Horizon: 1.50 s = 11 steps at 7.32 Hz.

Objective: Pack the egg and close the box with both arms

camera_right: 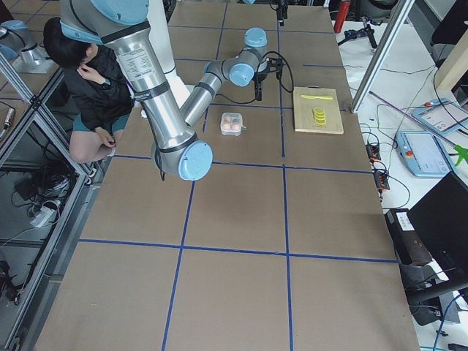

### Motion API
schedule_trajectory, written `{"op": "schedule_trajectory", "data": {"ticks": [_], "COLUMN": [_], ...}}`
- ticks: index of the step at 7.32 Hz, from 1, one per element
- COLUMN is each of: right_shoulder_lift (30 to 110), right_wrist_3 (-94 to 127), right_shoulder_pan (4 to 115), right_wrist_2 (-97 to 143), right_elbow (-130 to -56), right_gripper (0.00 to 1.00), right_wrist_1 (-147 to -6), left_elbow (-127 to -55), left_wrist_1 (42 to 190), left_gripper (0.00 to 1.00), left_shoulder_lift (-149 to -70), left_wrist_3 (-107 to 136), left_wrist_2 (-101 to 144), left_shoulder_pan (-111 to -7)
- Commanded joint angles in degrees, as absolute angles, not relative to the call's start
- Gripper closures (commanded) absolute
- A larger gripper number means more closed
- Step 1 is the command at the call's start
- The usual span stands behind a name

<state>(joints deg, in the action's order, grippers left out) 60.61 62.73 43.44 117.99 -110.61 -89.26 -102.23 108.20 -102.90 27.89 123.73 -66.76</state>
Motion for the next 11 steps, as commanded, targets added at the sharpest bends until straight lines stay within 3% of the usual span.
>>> {"op": "schedule_trajectory", "data": {"ticks": [1, 4, 7, 8, 11], "right_shoulder_lift": [64.2, 79.5, 91.1, 91.4, 87.2], "right_wrist_3": [39.3, 8.3, -11.7, -11.9, -11.9], "right_shoulder_pan": [51.9, 69.0, 84.5, 86.2, 86.3], "right_wrist_2": [118.5, 129.7, 136.8, 136.9, 135.3], "right_elbow": [-112.4, -112.1, -105.3, -101.6, -96.6], "right_gripper": [0.00, 0.00, 0.00, 0.00, 0.00], "right_wrist_1": [-104.1, -104.6, -104.3, -104.2, -99.9], "left_elbow": [-100.6, -99.4, -94.6, -94.8, -89.1], "left_wrist_1": [101.1, 94.8, 94.1, 94.3, 97.5], "left_gripper": [0.00, 0.00, 0.00, 0.00, 0.00], "left_shoulder_lift": [-100.8, -100.8, -96.3, -93.1, -93.1], "left_wrist_3": [14.7, 2.7, -14.7, -19.2, -19.2], "left_wrist_2": [124.0, 124.1, 130.7, 132.0, 129.7], "left_shoulder_pan": [-73.6, -79.7, -85.7, -87.5, -87.3]}}
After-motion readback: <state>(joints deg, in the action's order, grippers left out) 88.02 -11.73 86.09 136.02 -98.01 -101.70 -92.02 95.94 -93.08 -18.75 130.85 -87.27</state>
